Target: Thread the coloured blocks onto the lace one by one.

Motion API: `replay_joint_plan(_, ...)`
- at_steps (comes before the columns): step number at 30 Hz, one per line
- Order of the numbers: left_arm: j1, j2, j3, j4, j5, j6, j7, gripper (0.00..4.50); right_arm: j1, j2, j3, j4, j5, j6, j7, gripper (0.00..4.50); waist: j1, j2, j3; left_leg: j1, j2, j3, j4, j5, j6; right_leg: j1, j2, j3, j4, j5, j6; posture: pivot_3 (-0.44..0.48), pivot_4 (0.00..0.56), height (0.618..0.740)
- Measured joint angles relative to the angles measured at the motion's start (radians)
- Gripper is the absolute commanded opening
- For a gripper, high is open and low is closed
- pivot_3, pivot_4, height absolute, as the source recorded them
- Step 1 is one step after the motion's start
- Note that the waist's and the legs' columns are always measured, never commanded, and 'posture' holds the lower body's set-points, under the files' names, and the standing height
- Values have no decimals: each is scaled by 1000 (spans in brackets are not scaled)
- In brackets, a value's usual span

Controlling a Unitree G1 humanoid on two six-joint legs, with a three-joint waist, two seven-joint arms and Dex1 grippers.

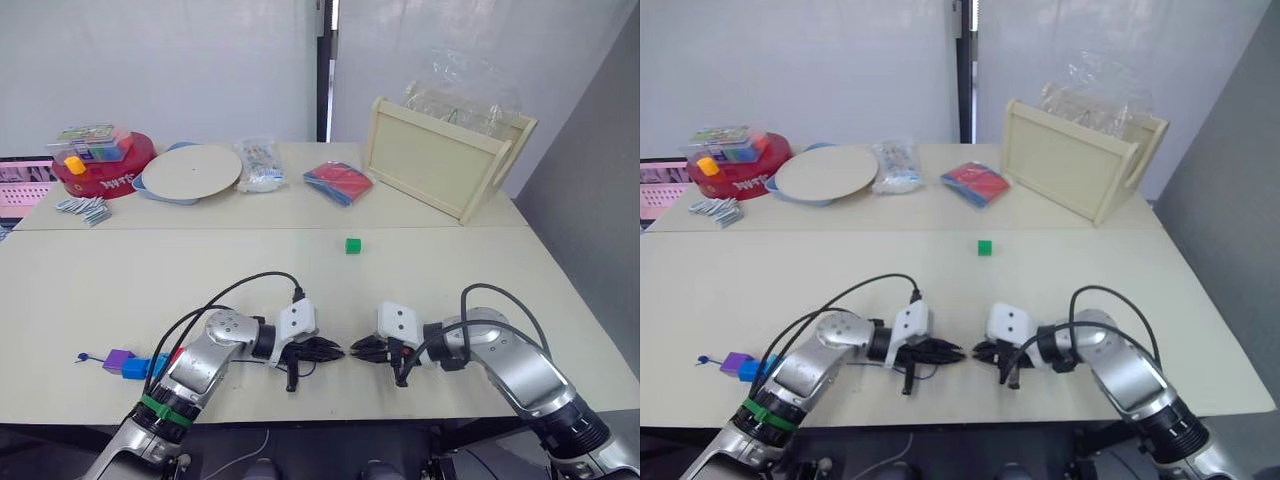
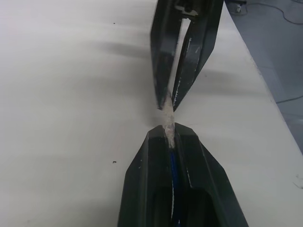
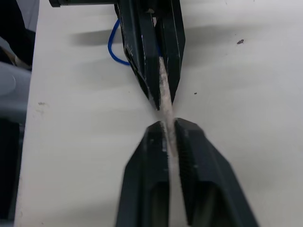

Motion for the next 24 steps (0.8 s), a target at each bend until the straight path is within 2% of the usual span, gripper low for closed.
replay_joint_plan(6, 59, 55, 51, -29, -1, 4, 1, 0, 4, 73, -143, -8, 75, 109, -128, 3686, -1, 0, 0, 0, 0, 0, 0, 0, 0, 0, 0, 0, 0, 0, 0, 0, 150, 740)
replay_joint_plan(8, 87, 76, 68, -44, -2, 8, 5, 0, 4, 148, -185, 7, 70, 121, -226, 4370, -2, 0, 0, 1, 0, 0, 0, 0, 0, 0, 0, 0, 0, 0, 0, 0, 150, 740)
replay_joint_plan(12, 127, 92, 105, -78, -12, 33, 26, 0, -21, 413, -196, 178, -76, 65, -599, 4440, -10, 1, 0, 1, 0, 0, -2, 0, -1, -2, 0, 1, 3, 0, 0, 0, 150, 740)
replay_joint_plan(15, 143, 101, 120, -103, -24, 50, 37, 0, -58, 549, -196, 292, -141, 14, -777, 4440, -9, 1, 0, 0, 0, 1, -3, 1, -1, -3, -1, 1, 3, 0, 0, 0, 150, 740)
replay_joint_plan(20, 156, 120, 144, -134, -37, 75, 60, 0, -202, 711, -233, 548, -185, -144, -984, 4440, -9, 1, 0, 1, 0, 1, -3, 1, -2, -3, -1, 1, 4, 0, 0, 0, 150, 740)
replay_joint_plan(24, 167, 129, 152, -146, -39, 82, 70, 0, -348, 751, -274, 808, -200, -284, -1077, 4440, -11, 1, 0, 2, 0, 1, -6, 2, -4, -3, -1, 1, 4, 0, 0, 0, 150, 740)
